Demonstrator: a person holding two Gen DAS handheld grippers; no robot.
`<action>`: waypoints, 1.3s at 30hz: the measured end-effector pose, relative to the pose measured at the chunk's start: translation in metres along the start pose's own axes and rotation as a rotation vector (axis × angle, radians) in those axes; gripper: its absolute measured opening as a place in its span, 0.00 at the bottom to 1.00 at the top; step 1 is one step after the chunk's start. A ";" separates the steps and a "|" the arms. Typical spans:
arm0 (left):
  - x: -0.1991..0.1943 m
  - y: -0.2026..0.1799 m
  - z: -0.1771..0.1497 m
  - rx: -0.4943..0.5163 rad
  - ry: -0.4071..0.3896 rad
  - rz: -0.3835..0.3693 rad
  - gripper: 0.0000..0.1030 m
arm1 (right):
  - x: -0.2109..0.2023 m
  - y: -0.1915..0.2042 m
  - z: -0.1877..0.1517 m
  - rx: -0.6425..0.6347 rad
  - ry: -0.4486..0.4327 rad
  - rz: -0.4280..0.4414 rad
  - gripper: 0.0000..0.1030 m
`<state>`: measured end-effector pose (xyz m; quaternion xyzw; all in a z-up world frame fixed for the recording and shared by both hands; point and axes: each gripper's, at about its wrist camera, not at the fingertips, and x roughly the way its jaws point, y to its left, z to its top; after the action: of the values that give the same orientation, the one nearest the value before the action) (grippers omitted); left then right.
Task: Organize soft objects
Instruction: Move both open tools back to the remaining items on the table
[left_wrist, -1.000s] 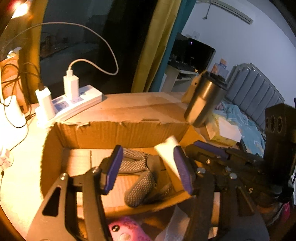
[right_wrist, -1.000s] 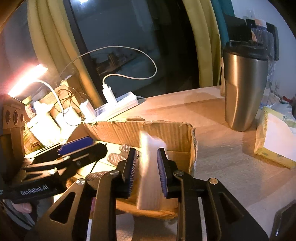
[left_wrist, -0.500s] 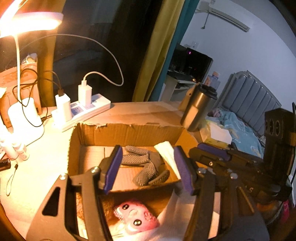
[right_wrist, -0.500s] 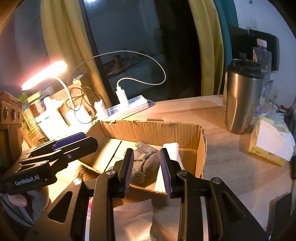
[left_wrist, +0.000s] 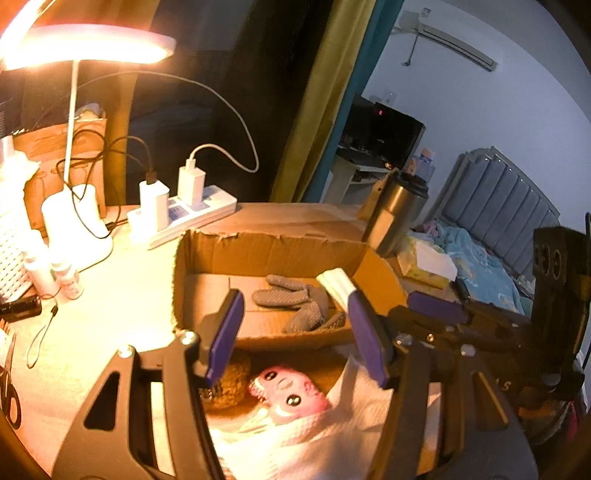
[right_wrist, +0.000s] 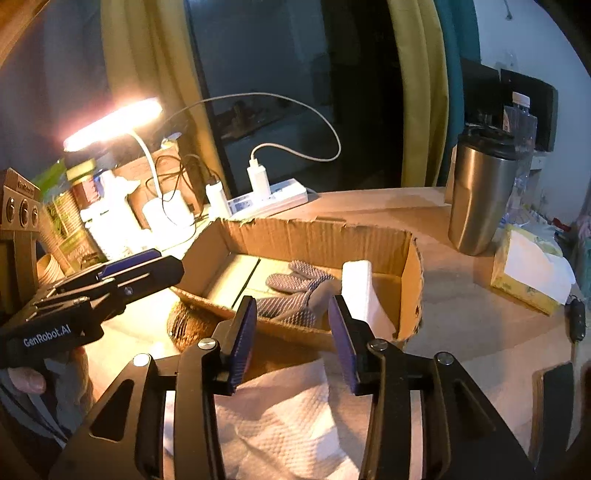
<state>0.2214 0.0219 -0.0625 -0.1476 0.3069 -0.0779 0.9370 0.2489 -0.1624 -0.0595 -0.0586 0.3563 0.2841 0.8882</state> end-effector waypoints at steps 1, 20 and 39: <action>-0.002 0.001 -0.002 0.000 0.000 0.001 0.58 | -0.001 0.002 -0.002 -0.002 0.004 -0.001 0.43; -0.045 0.035 -0.050 -0.006 0.005 0.067 0.64 | -0.011 0.037 -0.039 -0.037 0.076 -0.036 0.48; -0.055 0.043 -0.087 -0.029 0.036 0.104 0.70 | 0.008 0.057 -0.086 -0.050 0.171 0.039 0.48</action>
<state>0.1276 0.0553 -0.1128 -0.1436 0.3322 -0.0271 0.9318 0.1707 -0.1380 -0.1227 -0.0978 0.4245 0.3041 0.8472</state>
